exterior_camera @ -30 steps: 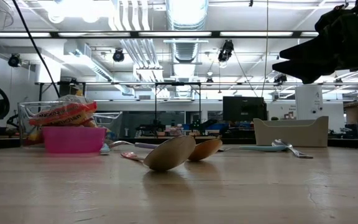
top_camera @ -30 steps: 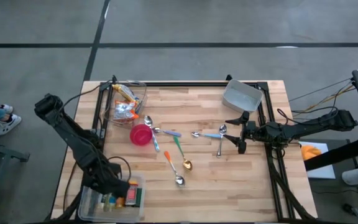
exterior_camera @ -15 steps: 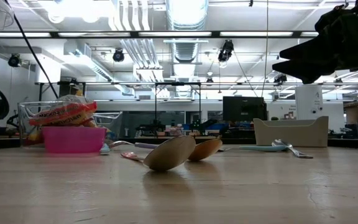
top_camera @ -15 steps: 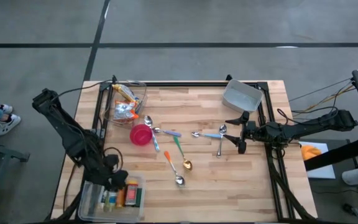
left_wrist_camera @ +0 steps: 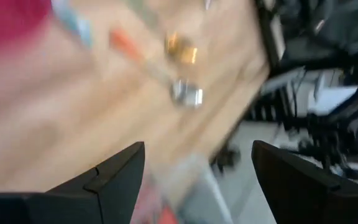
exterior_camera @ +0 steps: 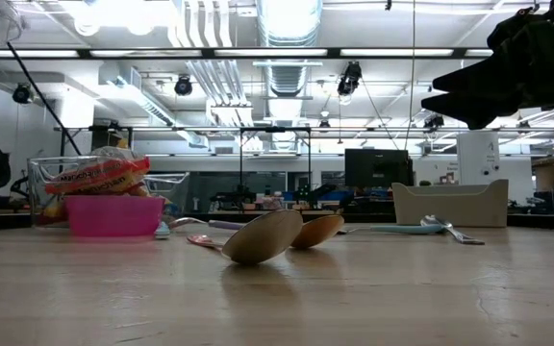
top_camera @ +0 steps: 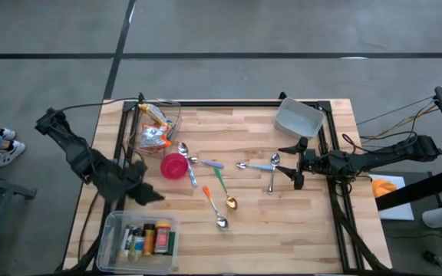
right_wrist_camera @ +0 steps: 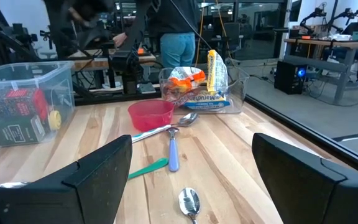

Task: Pick & Place Food Item
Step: Put the silver spoon into the gray bin

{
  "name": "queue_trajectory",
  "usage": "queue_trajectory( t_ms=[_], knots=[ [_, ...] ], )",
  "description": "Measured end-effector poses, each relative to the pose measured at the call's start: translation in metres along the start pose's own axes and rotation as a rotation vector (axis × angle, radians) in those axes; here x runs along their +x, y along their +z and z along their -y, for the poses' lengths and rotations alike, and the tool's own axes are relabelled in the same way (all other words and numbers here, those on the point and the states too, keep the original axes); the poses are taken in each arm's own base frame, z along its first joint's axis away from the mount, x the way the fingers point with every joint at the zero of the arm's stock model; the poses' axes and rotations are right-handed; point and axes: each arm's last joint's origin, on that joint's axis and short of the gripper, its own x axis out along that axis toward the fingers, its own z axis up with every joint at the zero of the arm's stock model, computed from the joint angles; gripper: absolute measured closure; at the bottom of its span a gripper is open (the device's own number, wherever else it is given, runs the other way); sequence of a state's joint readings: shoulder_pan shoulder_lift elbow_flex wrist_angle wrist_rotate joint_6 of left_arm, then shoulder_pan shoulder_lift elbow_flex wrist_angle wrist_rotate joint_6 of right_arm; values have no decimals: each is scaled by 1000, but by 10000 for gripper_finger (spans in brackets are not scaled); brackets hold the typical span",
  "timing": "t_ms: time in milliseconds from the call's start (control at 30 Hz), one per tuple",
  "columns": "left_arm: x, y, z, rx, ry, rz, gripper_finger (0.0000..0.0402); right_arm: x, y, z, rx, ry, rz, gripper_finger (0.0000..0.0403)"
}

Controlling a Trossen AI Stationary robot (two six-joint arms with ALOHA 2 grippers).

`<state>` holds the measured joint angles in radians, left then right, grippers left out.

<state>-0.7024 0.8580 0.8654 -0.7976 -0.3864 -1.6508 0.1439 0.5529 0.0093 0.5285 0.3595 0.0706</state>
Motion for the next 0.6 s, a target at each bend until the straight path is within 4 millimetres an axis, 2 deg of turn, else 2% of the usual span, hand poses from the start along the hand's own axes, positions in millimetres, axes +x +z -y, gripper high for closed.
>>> queue_trajectory(
  t_ms=[167,300,467,600],
  knots=[
    [-8,21,-1,163,-26,220,104,0,0,0,5,0,0,74],
    [-8,33,8,336,-56,330,104,0,0,0,0,0,0,74],
    [-8,48,26,625,-131,443,104,0,0,0,4,0,0,74],
    [-7,60,30,734,-146,490,104,0,0,0,1,0,0,74]
  ],
)
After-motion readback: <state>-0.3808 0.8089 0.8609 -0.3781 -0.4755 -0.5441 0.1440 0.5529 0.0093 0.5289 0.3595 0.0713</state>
